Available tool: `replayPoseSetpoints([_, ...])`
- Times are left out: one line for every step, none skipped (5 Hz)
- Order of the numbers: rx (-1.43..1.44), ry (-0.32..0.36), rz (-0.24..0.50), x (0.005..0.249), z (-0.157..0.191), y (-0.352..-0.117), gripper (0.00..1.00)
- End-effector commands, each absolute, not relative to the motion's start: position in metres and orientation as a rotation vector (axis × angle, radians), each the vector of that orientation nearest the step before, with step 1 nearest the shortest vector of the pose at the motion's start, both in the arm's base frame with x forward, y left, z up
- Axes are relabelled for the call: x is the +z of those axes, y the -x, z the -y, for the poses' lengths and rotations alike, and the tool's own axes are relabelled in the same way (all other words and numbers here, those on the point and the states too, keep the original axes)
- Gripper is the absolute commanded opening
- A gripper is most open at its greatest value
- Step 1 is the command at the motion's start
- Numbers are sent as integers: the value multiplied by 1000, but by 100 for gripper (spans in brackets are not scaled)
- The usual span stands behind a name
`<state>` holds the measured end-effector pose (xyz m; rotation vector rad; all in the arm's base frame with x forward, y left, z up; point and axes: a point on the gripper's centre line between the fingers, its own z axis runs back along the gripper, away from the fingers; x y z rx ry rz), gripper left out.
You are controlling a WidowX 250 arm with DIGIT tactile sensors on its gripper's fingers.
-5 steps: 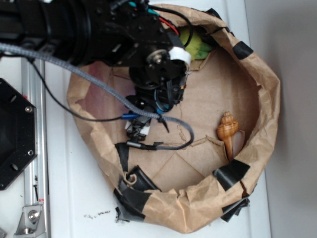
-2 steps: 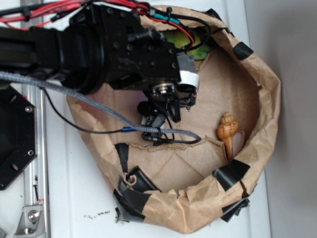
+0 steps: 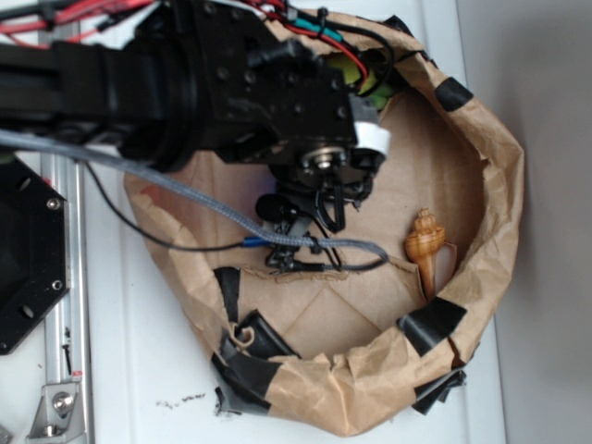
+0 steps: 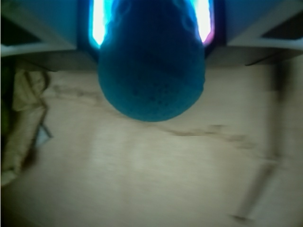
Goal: Grab the blue ball.
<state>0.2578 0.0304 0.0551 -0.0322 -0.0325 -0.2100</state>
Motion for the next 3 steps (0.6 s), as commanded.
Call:
replayPoseSetpoints([-167,61,210,157,-22,-273,0])
replayPoseSetpoints([-130,52,203,159,-18,-271,0])
replayPoseSetpoints([-29,3,180,153,-13,-265,0])
